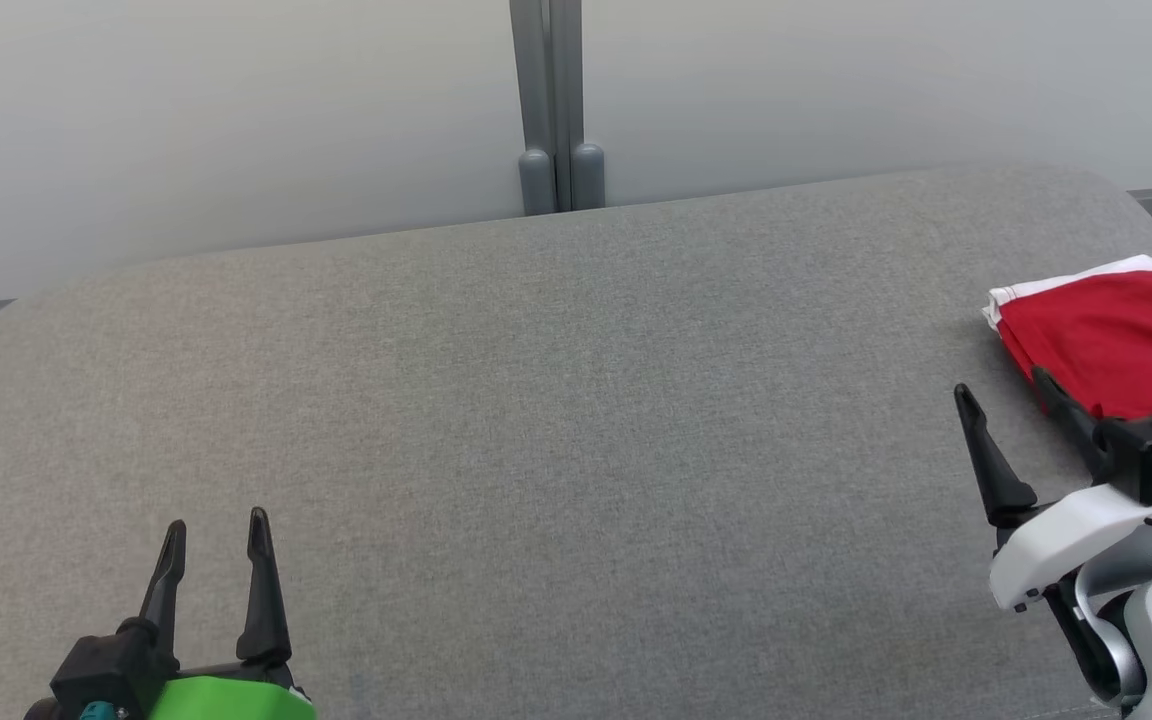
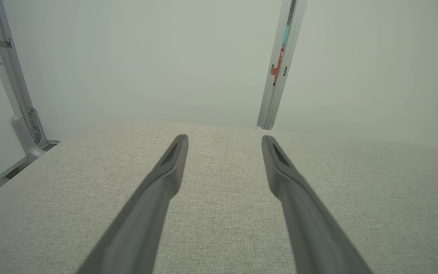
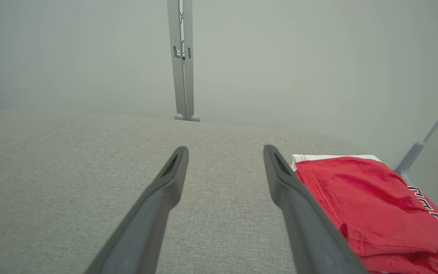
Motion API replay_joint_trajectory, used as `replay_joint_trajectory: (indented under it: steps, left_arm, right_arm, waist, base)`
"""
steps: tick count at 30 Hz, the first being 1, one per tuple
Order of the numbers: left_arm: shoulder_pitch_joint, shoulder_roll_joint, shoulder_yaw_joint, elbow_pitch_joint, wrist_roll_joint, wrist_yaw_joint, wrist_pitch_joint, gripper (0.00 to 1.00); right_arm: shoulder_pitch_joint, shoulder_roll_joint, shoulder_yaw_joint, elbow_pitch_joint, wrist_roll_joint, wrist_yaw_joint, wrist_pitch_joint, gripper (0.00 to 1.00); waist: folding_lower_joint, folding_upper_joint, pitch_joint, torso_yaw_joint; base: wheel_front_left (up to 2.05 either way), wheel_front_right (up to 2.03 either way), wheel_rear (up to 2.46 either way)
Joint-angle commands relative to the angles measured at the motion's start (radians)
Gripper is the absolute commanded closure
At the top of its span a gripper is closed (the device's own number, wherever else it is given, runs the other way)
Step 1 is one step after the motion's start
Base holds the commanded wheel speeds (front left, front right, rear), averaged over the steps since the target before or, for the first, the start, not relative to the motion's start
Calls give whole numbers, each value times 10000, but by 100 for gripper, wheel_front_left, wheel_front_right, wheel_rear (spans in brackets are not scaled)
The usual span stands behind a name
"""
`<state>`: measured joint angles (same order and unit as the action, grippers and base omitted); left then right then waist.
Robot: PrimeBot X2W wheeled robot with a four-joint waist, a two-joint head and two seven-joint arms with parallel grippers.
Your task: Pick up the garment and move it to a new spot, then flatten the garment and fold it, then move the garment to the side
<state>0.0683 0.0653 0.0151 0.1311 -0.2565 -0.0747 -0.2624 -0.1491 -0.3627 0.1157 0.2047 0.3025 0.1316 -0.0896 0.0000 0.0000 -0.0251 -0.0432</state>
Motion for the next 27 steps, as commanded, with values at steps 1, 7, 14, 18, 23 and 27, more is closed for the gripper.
replay_joint_trajectory:
  steps: [1,7,14,18,23,27]
  left_arm:
    - [102,-29,73,101,-76,55,-24,0]
    - [67,-73,149,512,-205,85,-26,0]
    - [110,-111,194,641,-171,92,-26,0]
    - [149,-120,242,632,-128,69,-26,0]
    - [226,-128,293,572,-55,38,-26,0]
    - [218,-131,311,593,-35,16,-26,0]
  right_arm:
    - [182,70,12,-86,-112,-20,-69,0]
    - [646,580,-124,-237,-428,-20,-88,0]
    - [1023,803,-364,-348,-557,-20,-57,0]
    - [1115,849,-519,-452,-617,-20,-71,0]
    - [1227,920,-529,-505,-683,-20,-92,0]
    - [1236,987,-507,-512,-711,-20,-106,0]
  waist:
    - [0,0,-72,73]
    - [0,0,-152,139]
    - [0,0,-262,160]
    - [0,0,-291,146]
    - [0,0,-285,92]
    - [0,0,-258,70]
  base:
    - [0,0,0]
    - [0,0,0]
    - [0,0,0]
    - [0,0,0]
    - [0,0,0]
    - [0,0,0]
